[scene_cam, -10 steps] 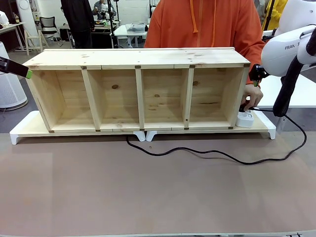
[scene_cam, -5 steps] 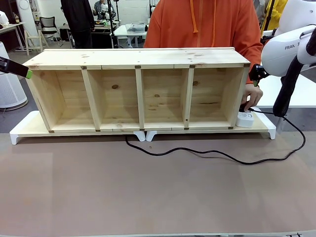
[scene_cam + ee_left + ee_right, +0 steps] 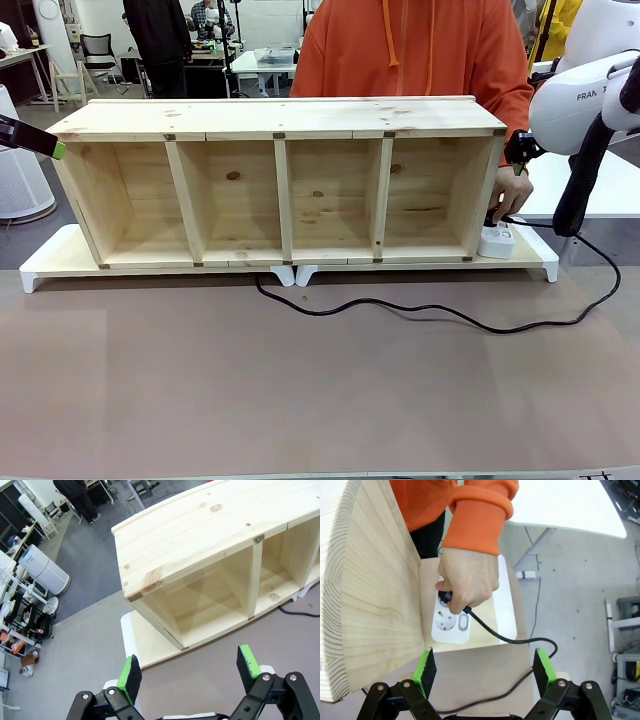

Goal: Perform cable management.
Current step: Release the Power Cable when the human grasps it.

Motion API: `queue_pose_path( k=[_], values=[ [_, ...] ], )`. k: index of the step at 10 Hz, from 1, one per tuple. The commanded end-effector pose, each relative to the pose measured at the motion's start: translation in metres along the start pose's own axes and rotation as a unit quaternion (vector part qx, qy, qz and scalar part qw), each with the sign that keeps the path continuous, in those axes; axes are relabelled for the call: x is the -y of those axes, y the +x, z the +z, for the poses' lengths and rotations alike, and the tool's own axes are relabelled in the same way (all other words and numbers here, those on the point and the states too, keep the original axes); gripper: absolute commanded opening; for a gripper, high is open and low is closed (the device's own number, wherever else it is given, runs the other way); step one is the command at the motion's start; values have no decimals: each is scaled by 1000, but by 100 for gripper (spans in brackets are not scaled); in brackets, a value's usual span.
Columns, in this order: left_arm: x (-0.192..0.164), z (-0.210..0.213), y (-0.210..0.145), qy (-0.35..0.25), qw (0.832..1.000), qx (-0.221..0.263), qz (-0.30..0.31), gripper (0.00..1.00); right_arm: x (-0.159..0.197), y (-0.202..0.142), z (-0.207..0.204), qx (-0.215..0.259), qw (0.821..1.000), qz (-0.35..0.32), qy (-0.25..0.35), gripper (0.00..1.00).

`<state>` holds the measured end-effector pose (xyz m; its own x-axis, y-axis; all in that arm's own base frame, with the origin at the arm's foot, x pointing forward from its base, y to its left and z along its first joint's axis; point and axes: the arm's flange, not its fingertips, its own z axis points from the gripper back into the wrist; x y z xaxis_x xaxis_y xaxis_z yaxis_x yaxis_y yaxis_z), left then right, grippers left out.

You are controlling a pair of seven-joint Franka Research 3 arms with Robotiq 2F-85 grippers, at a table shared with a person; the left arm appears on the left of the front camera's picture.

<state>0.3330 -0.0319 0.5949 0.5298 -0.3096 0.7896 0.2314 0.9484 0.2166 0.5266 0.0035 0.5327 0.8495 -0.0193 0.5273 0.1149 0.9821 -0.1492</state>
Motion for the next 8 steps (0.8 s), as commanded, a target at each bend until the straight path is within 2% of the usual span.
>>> queue_pose_path(
  k=[1, 8],
  values=[
    [1, -1, 1, 2, 1000, 3, -1, 100, -1, -1, -1, -3, 1000, -1, 0, 100],
    [1, -1, 1, 2, 1000, 3, -1, 100, -1, -1, -1, -3, 1000, -1, 0, 100]
  ],
)
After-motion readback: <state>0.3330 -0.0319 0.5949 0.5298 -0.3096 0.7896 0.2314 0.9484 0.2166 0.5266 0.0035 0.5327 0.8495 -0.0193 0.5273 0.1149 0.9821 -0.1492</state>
